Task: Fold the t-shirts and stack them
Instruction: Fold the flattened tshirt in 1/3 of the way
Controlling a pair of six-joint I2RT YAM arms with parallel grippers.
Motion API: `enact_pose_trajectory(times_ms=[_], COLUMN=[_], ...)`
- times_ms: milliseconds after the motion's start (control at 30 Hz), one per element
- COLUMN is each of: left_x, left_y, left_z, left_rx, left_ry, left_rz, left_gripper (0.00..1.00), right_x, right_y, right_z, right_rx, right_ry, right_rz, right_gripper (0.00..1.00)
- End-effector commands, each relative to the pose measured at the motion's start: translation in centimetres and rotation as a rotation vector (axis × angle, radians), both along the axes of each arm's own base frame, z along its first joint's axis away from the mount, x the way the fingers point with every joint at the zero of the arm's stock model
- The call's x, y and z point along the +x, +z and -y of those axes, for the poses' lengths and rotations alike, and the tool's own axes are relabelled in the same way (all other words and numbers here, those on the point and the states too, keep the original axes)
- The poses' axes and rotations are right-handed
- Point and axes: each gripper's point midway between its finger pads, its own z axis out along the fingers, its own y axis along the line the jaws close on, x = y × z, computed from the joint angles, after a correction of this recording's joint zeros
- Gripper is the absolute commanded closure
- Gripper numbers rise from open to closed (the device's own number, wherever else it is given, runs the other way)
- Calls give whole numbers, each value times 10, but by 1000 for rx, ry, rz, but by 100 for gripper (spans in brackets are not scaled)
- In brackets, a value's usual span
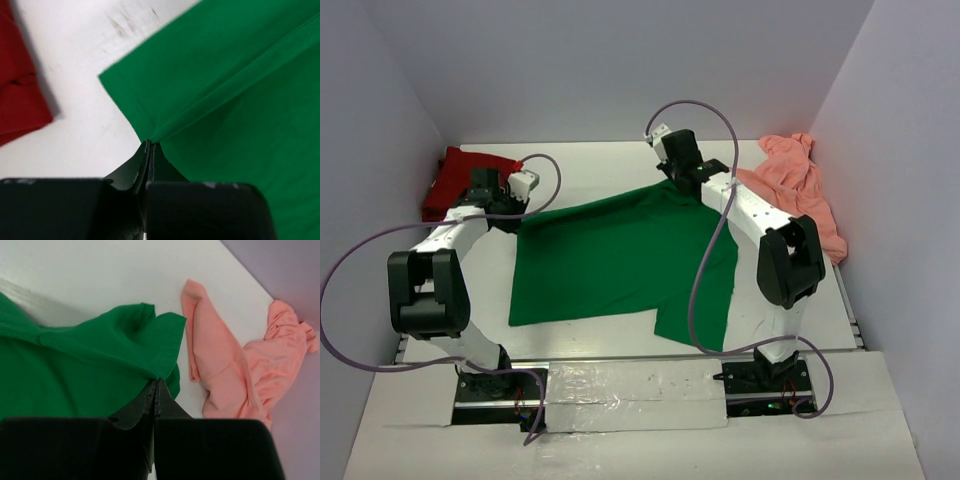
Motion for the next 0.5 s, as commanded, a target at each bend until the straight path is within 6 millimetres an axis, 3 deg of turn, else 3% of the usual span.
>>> enact_pose_trajectory(times_ms=[0, 467], left_x=[-14, -52], left_y=[7, -9], left_z=[7, 12], left_rx=[-29, -37], left_ry=[-39, -87], left_rz=[-17, -100], left_gripper=[100, 100], right_x=[-24, -60], right_y=[18, 9], right_z=[1, 0], right_rx=[28, 28], right_ry=[-16, -13], right_rz=[-26, -139], right_gripper=[100, 100])
